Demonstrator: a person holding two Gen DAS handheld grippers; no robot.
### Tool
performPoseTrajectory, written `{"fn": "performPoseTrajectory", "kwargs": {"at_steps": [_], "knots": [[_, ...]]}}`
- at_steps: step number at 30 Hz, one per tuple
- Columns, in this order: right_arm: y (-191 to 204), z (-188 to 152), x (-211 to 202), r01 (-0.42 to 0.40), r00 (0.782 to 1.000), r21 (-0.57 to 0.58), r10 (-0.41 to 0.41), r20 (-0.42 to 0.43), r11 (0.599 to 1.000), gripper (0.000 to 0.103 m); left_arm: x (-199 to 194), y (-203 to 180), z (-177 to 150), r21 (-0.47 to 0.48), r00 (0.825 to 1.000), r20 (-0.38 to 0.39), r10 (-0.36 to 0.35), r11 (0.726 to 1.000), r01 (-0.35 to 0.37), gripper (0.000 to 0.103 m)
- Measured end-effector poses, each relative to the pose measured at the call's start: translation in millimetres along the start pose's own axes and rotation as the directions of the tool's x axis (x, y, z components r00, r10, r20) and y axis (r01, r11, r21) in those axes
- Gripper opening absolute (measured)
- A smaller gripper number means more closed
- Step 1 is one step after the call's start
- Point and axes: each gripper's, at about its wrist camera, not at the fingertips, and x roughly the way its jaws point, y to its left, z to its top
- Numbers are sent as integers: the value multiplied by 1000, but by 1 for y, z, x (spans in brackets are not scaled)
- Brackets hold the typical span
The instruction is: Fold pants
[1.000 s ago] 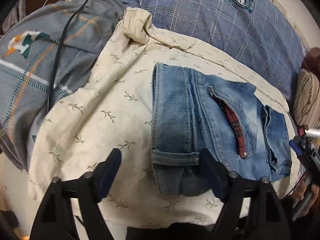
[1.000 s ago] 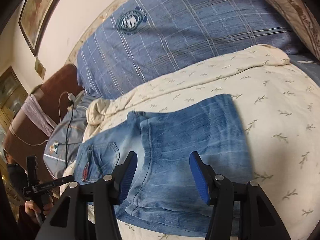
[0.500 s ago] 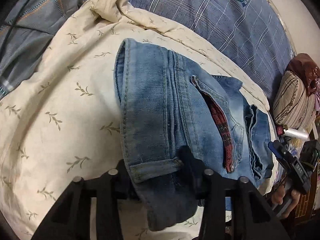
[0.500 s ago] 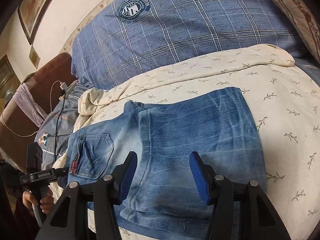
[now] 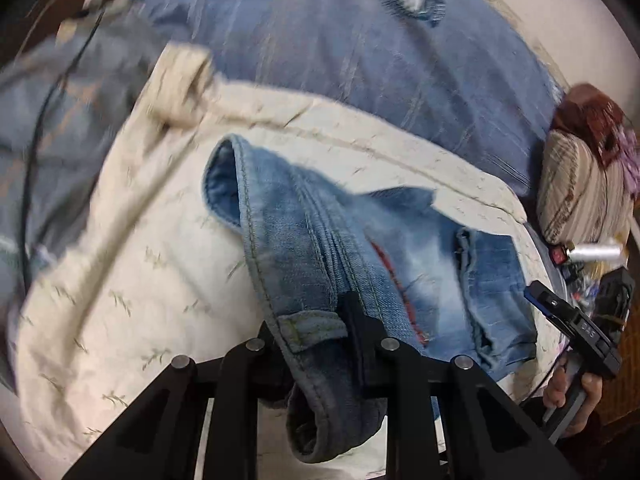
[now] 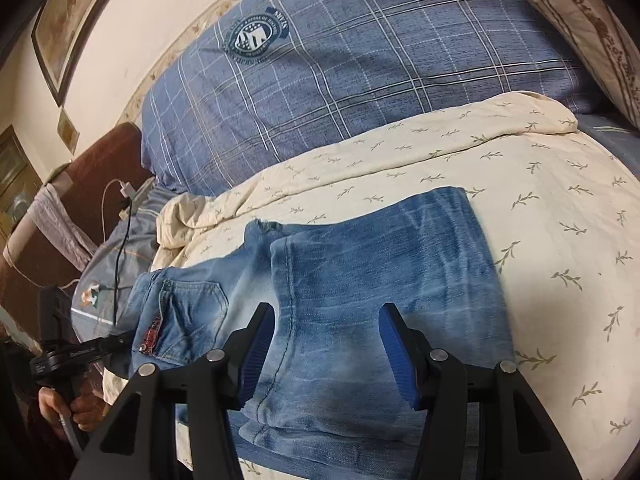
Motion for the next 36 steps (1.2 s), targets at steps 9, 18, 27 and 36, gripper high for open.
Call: {"fn": "performPoseTrajectory", "kwargs": {"at_steps": [9,18,27,36], "knots": [[-29,11,-30,-28,997,91,21,77,995,58,-20,-127,15,281,999,32,7,960,-15,23],[-97,18,-77,-101,983,286,51,176,953,58,66,-284,-25,574,993,-108,46,818,24,23],[-133,21,-80,-240,967,407,182,177,882,64,30,-303,-33,578,986,-77,-149,799,166,67],[-80,22,-66,-287,956,240,260,137,927,65,-2,-187,-10,439,992,86,87,891,-117,74]]}}
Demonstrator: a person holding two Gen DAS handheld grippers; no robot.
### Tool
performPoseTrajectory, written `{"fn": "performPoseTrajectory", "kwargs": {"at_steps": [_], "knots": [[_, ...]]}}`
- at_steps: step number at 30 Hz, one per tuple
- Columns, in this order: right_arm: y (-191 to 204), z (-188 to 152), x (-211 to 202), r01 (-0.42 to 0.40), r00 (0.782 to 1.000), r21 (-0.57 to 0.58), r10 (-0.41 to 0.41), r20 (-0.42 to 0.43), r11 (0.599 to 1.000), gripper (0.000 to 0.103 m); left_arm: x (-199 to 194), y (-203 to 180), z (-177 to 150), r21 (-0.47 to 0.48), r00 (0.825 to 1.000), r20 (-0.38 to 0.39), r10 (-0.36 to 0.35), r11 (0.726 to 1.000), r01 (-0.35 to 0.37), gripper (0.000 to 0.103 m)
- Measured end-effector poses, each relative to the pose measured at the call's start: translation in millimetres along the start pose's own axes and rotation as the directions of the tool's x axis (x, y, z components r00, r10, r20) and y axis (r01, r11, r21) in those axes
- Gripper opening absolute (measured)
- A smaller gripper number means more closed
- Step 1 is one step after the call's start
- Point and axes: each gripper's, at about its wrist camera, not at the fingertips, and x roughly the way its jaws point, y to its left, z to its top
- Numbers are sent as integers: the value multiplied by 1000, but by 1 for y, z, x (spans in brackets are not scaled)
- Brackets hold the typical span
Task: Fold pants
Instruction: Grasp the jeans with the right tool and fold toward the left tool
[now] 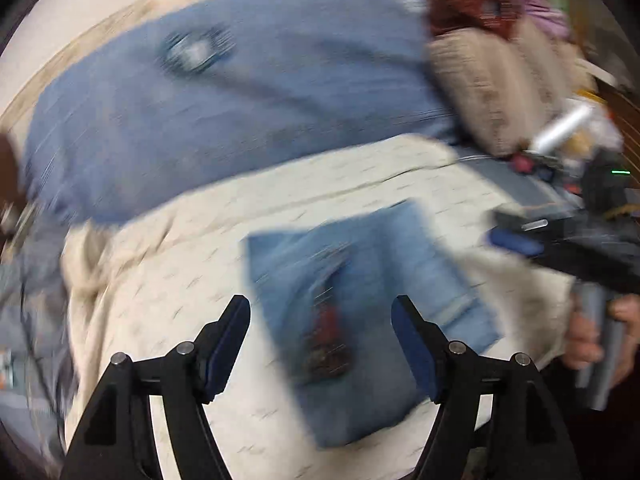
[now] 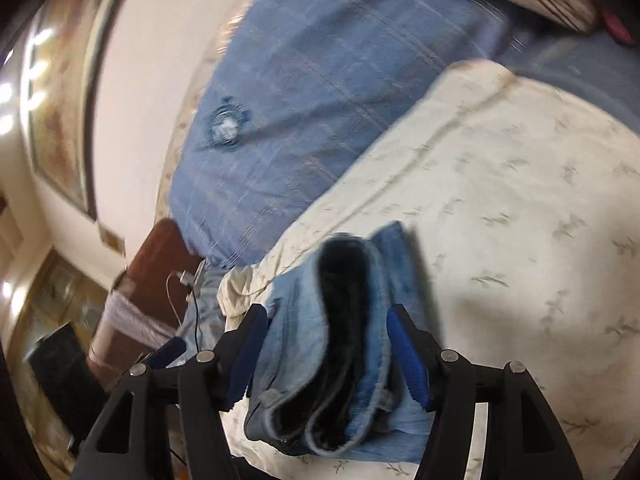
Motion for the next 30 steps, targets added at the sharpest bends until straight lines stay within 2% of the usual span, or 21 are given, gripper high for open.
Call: {"fn": "performPoseTrajectory", "kwargs": {"at_steps": [4,6,8,10,13,14,15,16,17,19,20,22,25,27,30], "knots": [[34,-12,6,-112,993,-124,114,8,986,65,19,18,-25,-81,998,-65,10,997,-15,74],[45,-19,18,-149,989,-149,144,-44,978,65,29,10,-34,-56,996,-88,8,998,-13,74],[46,-25,37,-150,983,-129,135,-121,980,65,38,2,-35,-41,994,-108,3,999,-7,74],[40,-29,53,-104,979,-111,82,-186,988,65,50,-7,-39,-51,992,-127,-13,999,7,74],[21,-35,72,58,957,-101,-84,-277,993,64,66,-14,-49,-35,988,-152,-17,999,11,74],[12,-38,78,105,942,-98,-131,-310,990,58,72,-17,-53,-29,988,-156,-18,999,14,75],[3,-41,83,150,925,-99,-175,-336,984,44,74,-17,-54,-34,988,-152,-15,999,10,76],[0,-41,84,170,921,-110,-198,-336,979,38,76,-14,-53,-45,988,-155,-24,999,17,77],[-2,-40,82,161,924,-104,-187,-335,981,36,76,-10,-50,-63,985,-168,-44,997,34,77],[-2,-38,78,152,929,-95,-175,-325,984,36,69,-3,-44,-91,981,-179,-81,994,65,75],[1,-37,75,146,935,-100,-171,-311,984,36,58,-1,-38,-82,986,-144,-86,994,74,75],[12,-30,63,112,962,-135,-142,-233,984,36,38,2,-25,-46,996,-61,-70,997,68,75],[24,-17,51,53,989,-151,-73,-132,987,36,27,12,1,-35,999,-3,-33,999,33,75],[27,-8,50,58,995,-147,-70,-76,987,36,35,20,19,-48,1000,5,5,999,-4,75],[28,4,58,81,995,-143,-89,-47,986,37,60,32,39,-92,999,-14,34,995,-35,75]]}}
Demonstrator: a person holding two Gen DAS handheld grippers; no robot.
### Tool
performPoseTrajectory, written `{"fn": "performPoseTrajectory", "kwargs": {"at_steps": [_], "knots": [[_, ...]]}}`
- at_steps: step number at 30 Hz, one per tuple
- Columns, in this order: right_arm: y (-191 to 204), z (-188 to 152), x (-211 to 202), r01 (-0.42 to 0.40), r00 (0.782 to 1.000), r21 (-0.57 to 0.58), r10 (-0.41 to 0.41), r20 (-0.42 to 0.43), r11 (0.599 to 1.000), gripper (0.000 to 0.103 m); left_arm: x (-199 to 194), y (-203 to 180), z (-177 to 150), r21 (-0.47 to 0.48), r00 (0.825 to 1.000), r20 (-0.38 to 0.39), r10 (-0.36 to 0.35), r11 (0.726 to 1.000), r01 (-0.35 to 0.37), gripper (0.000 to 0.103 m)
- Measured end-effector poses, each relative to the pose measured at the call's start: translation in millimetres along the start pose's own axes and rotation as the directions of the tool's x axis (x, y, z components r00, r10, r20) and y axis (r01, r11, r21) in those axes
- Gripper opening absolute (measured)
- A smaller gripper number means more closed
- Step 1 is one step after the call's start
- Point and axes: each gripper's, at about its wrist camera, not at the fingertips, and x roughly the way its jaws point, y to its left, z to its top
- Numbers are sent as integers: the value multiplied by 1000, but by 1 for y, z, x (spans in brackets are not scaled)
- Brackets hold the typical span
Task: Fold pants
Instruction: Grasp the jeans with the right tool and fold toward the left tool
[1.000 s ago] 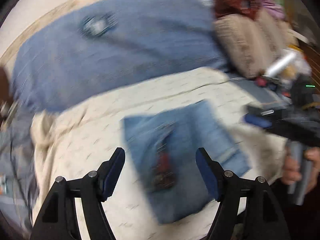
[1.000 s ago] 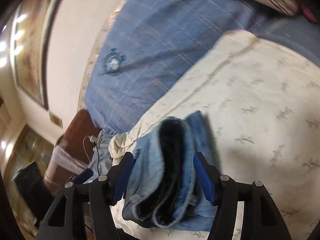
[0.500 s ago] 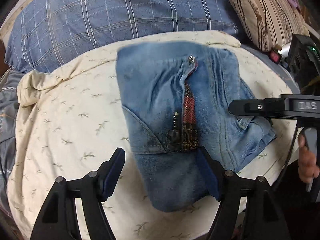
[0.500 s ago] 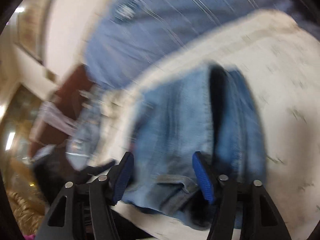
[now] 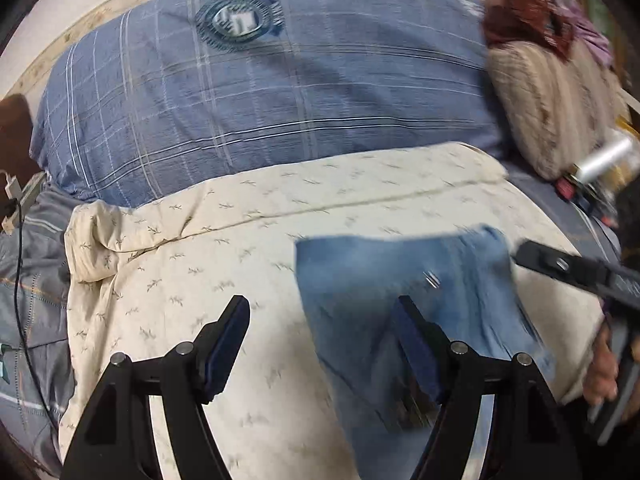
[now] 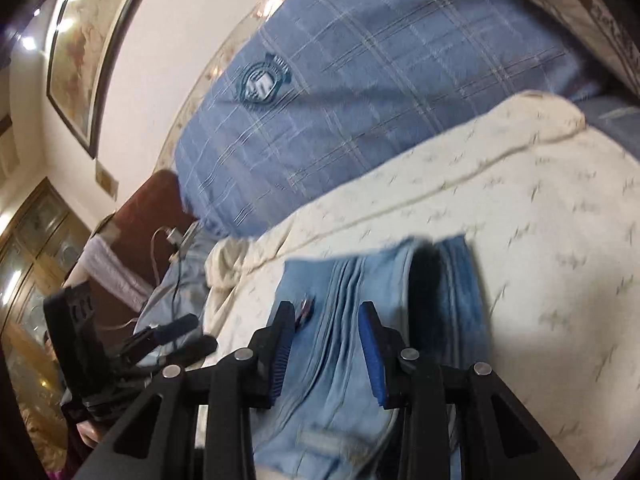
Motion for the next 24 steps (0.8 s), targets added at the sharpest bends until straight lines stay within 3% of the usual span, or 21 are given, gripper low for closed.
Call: {"fn": "performPoseTrajectory", "kwargs": {"at_steps": [5,10,14,19,24], "knots": [[-11,19,27,14,1000,21,-14,-18,1000,36,50,15,16,-78,997,-69,18,997,-24,75],[-28,29,52,55,994,57,-49,-99,997,37,89,10,13,-40,986,-145,78,996,-84,75],[-38,24,71,122,978,49,-112,-176,991,37,106,6,4,-7,980,-146,134,991,-136,76],[-38,21,69,126,978,35,-118,-170,991,37,83,4,5,-24,986,-94,136,990,-139,74],[-10,15,45,104,990,-69,-110,-90,992,37,37,5,-1,-45,986,12,165,985,-164,74]]}}
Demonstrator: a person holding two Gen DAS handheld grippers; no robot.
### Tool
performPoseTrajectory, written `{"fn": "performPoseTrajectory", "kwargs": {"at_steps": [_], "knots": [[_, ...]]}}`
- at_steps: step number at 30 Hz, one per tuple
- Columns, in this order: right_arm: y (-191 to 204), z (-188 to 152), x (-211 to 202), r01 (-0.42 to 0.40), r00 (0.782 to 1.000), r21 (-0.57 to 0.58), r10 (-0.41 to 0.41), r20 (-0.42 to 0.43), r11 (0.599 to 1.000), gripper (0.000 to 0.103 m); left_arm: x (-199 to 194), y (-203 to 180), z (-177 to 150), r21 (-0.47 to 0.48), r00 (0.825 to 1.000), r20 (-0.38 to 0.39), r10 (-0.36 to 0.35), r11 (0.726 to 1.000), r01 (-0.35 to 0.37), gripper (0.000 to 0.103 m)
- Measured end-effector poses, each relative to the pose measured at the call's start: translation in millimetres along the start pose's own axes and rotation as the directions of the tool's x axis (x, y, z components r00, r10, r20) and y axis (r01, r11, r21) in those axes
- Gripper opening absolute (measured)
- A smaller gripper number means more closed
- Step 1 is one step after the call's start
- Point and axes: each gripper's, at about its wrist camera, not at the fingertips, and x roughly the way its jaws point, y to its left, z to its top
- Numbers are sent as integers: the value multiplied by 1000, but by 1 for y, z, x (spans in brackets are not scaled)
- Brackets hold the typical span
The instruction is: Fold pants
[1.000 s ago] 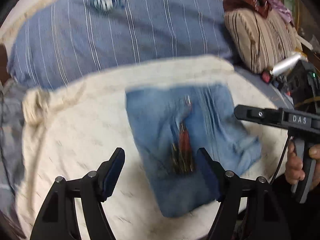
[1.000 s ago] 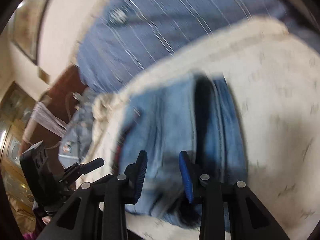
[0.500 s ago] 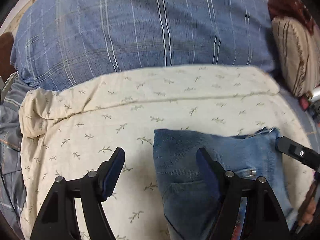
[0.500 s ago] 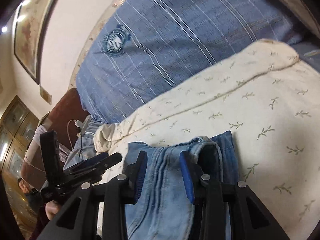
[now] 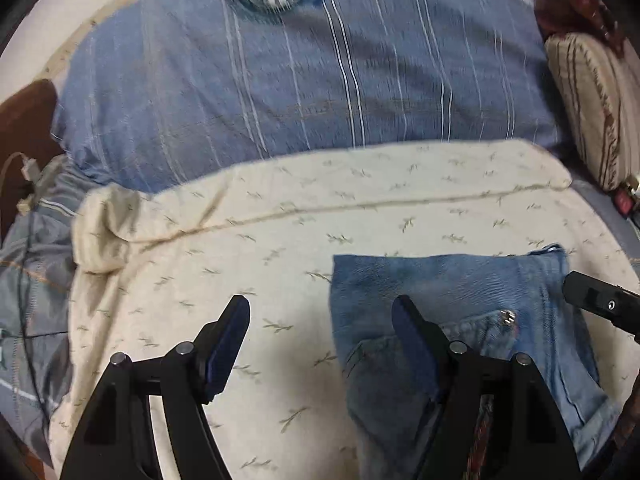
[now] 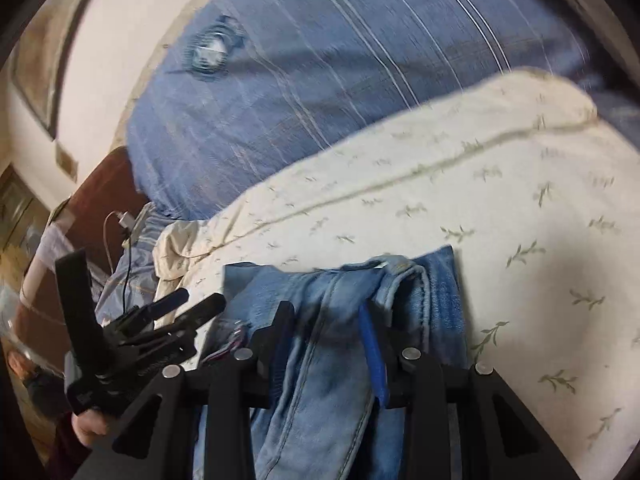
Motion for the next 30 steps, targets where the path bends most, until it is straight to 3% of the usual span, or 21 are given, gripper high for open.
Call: {"fn": "performPoseTrajectory", "kwargs": {"at_steps": [6,14,23,30], "knots": [[34,-22,-29,-36,998,-133,42,44,990,37,-43,12,-9,-33,997,78,16,999,-13,74],[54,-47,-43,-52,997,-194,61,38,980,37,-73,18,-23,-32,993,113,34,999,-30,74],[61,-75,-49,-31,1000,-219,31,-3,975,37,-79,22,-46,-35,996,83,40,999,-37,74],[54,-87,-44,22,998,-201,-33,-52,979,37,-62,20,-80,-48,1000,-16,-2,999,2,74]]}}
